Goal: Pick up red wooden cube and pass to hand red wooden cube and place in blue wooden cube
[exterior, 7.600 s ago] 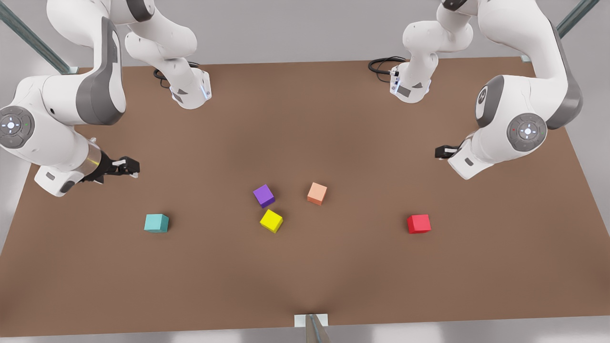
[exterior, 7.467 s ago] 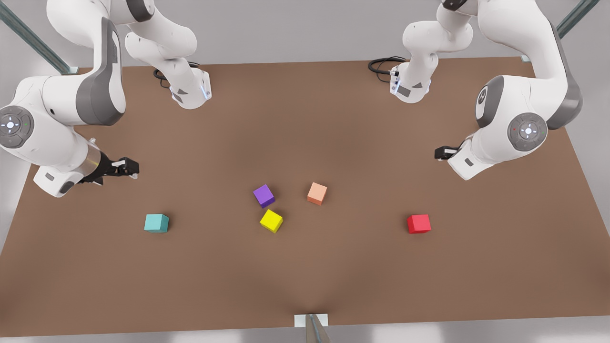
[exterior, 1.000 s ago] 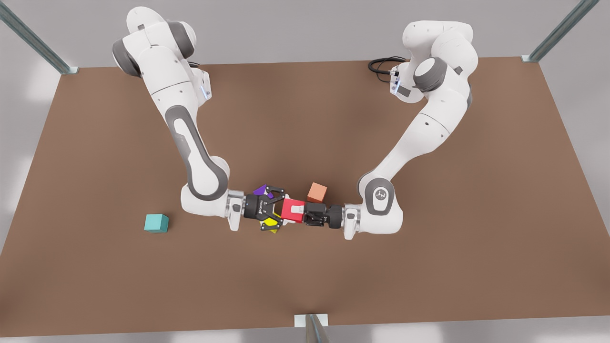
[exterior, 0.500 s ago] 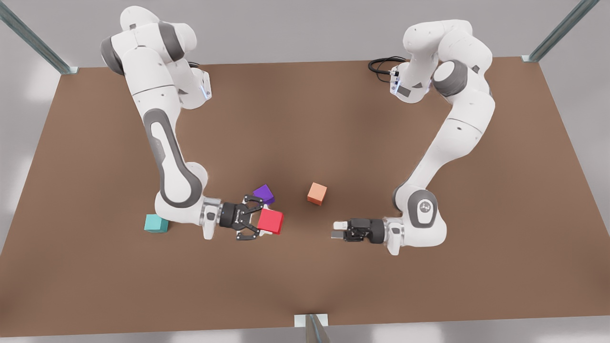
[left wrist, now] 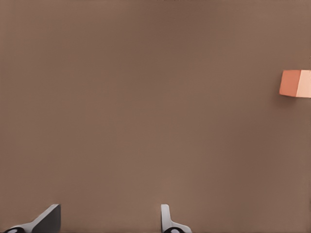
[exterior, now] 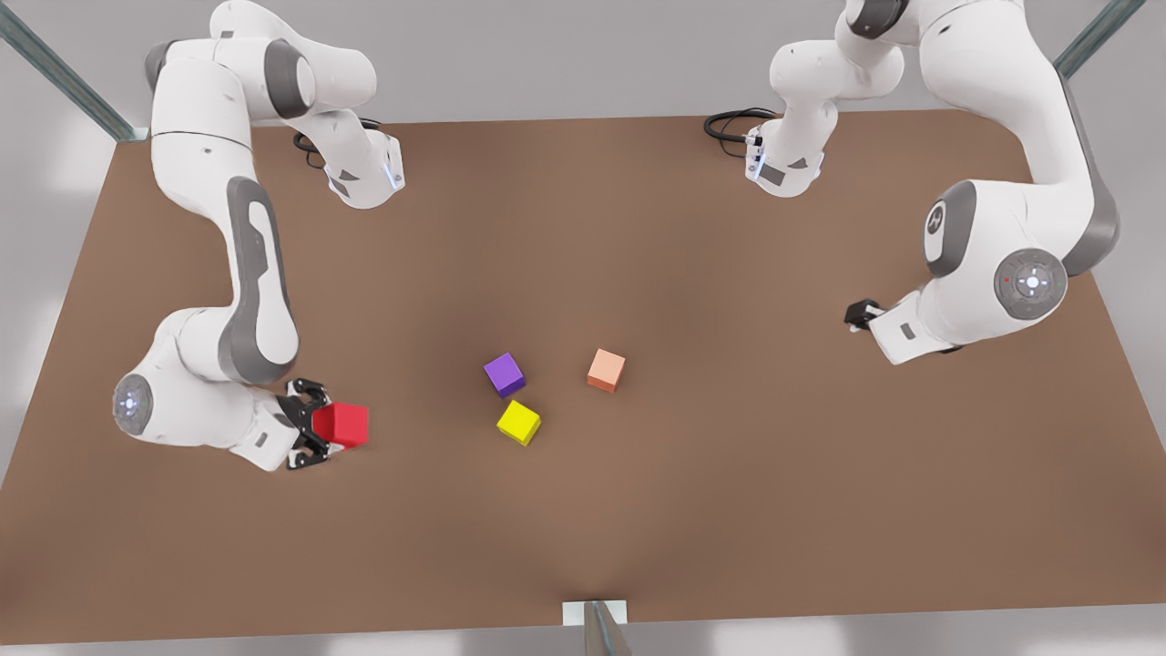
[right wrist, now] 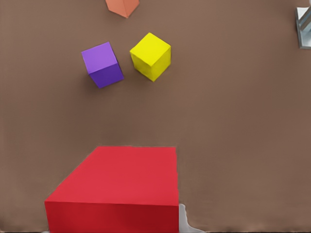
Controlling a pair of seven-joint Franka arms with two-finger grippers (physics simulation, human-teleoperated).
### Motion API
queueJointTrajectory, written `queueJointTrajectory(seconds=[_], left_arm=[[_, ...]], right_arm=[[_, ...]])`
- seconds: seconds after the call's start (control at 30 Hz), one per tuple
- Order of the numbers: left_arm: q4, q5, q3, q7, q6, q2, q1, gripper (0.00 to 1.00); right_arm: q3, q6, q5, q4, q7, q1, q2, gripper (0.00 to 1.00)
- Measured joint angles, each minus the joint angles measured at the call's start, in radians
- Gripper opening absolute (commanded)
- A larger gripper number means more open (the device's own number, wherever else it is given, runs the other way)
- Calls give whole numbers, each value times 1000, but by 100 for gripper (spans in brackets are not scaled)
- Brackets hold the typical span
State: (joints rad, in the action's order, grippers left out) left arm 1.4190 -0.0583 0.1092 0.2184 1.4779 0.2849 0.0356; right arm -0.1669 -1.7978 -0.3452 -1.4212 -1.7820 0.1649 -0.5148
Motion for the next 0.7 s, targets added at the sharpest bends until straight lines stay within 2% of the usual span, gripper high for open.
queueJointTrajectory(seconds=[0.1, 0.23, 0.43, 0.7], left_arm=[[-2, 36, -2, -34, 7, 22, 4, 100], [-3, 55, 6, -71, 11, 27, 8, 100], [1, 63, 10, -114, 11, 39, 16, 100], [0, 71, 10, -152, -26, 54, 27, 100]], right_arm=[[-16, 17, 196, -10, 79, 2, 31, 59], [-50, -27, 348, -97, 174, -2, 66, 59], [-57, -202, 392, -150, 298, -2, 21, 59], [-61, -358, 390, -328, 433, -4, 69, 60]])
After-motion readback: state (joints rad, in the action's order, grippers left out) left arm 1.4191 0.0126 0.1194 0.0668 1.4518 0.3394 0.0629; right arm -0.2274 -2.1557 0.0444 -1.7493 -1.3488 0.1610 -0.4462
